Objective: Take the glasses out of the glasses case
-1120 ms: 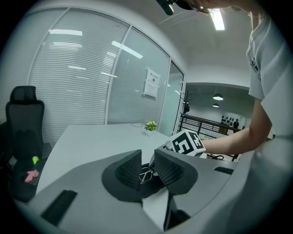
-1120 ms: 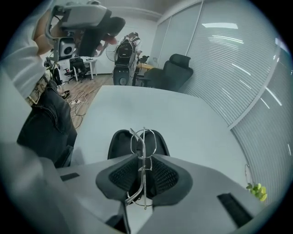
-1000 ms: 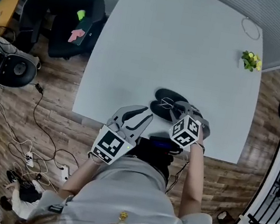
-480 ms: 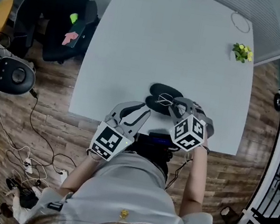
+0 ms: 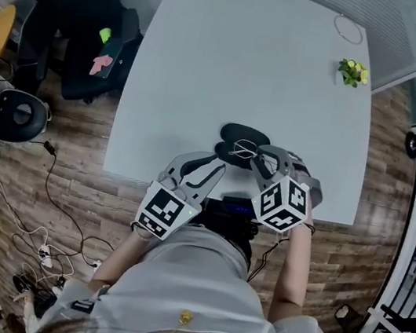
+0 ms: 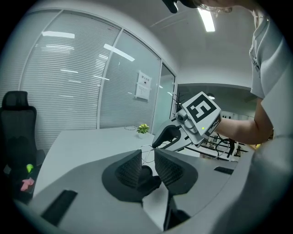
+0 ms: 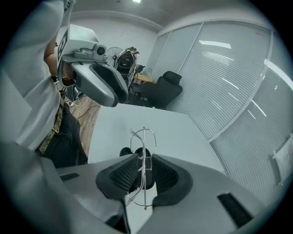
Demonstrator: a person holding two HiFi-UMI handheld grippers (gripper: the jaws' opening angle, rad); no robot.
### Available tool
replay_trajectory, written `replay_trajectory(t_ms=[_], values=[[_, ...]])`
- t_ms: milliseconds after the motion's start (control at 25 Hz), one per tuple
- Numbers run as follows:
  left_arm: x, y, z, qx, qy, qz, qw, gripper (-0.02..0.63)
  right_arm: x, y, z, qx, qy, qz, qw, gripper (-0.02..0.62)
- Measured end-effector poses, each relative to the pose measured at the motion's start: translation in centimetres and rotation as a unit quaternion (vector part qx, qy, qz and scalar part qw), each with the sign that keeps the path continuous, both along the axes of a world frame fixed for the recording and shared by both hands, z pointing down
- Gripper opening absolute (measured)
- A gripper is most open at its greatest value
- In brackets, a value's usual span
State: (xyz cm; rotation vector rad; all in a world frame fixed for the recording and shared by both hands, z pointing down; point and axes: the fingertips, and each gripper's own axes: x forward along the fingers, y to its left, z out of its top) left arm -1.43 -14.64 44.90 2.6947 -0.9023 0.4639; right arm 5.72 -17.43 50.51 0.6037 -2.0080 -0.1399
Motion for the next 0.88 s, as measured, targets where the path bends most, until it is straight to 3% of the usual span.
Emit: replay_trajectory(t_ms=[880], values=[[-1.1,0.2,0.1,0.003,-0.009,-0.005,0.9999,0.104,-0.5,1.0,-0.6,0.013,0.01,-0.01,1.0,0.1]])
